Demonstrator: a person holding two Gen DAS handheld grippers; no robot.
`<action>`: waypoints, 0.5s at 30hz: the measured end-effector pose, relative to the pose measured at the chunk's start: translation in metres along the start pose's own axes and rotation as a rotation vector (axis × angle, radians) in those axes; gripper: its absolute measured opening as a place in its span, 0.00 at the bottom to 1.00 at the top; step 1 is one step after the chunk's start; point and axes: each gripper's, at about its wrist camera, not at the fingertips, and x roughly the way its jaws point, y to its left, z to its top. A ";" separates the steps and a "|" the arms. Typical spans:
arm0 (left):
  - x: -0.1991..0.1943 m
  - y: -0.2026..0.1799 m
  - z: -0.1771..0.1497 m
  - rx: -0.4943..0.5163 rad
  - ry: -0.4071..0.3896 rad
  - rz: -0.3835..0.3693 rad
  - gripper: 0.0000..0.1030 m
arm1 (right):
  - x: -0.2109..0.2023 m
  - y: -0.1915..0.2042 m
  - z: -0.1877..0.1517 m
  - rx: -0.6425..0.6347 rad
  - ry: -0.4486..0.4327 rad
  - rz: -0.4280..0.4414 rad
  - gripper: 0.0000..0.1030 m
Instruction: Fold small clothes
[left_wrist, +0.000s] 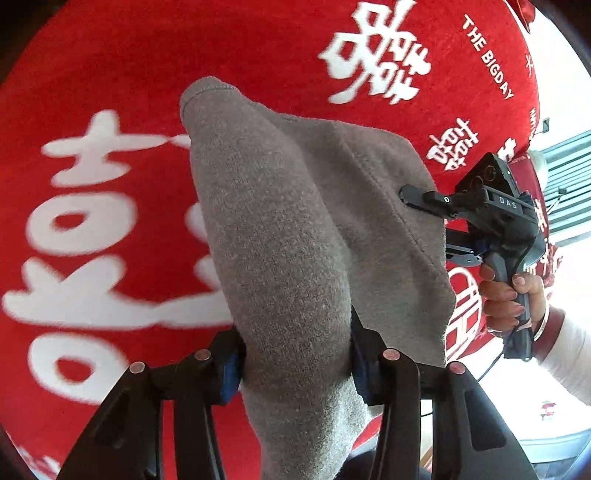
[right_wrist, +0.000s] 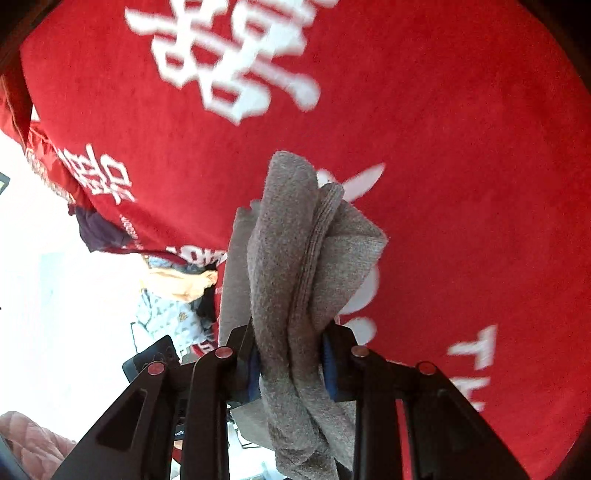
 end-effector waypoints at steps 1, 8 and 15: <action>-0.003 0.007 -0.006 -0.007 0.003 0.007 0.47 | 0.011 0.001 -0.005 0.007 0.008 0.006 0.28; -0.013 0.067 -0.044 -0.077 0.031 0.074 0.48 | 0.083 0.008 -0.041 0.019 0.064 -0.017 0.28; -0.011 0.094 -0.060 -0.149 0.033 0.128 0.64 | 0.098 0.014 -0.049 -0.031 0.036 -0.322 0.44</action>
